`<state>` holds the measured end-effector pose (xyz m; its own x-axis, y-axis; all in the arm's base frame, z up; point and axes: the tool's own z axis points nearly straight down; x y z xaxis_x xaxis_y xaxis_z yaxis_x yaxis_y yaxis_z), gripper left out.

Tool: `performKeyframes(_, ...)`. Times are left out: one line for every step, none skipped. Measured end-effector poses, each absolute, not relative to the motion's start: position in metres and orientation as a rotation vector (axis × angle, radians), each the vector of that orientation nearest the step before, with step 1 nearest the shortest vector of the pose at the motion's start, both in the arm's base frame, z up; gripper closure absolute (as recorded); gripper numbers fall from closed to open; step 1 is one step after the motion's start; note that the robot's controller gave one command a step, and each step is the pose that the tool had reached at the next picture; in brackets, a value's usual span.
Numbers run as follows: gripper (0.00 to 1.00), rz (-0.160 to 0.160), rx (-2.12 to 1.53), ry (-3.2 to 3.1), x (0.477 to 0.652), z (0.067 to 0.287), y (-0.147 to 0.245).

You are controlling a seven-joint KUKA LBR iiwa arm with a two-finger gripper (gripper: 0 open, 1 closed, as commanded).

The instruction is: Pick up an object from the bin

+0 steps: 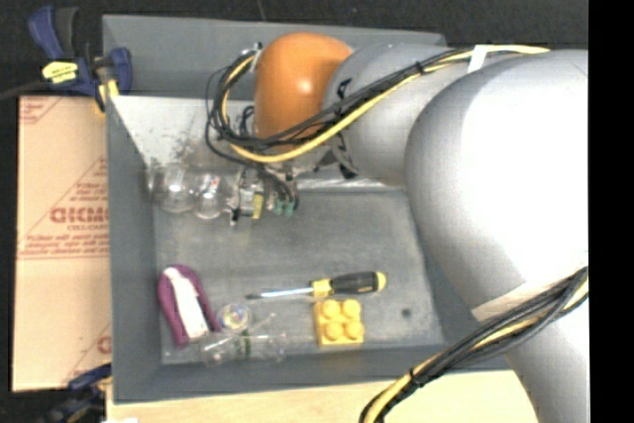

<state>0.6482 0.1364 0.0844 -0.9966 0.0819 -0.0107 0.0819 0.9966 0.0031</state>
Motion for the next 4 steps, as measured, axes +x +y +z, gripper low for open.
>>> performKeyframes(1.0,0.008,0.128,3.119,0.651,0.122,0.137)
performKeyframes(1.0,0.01,0.129,3.115,0.652,0.141,0.137)
performKeyframes(1.0,0.01,0.129,3.117,0.651,0.16,0.137)
performKeyframes(1.0,0.013,0.129,3.113,0.652,0.179,0.136)
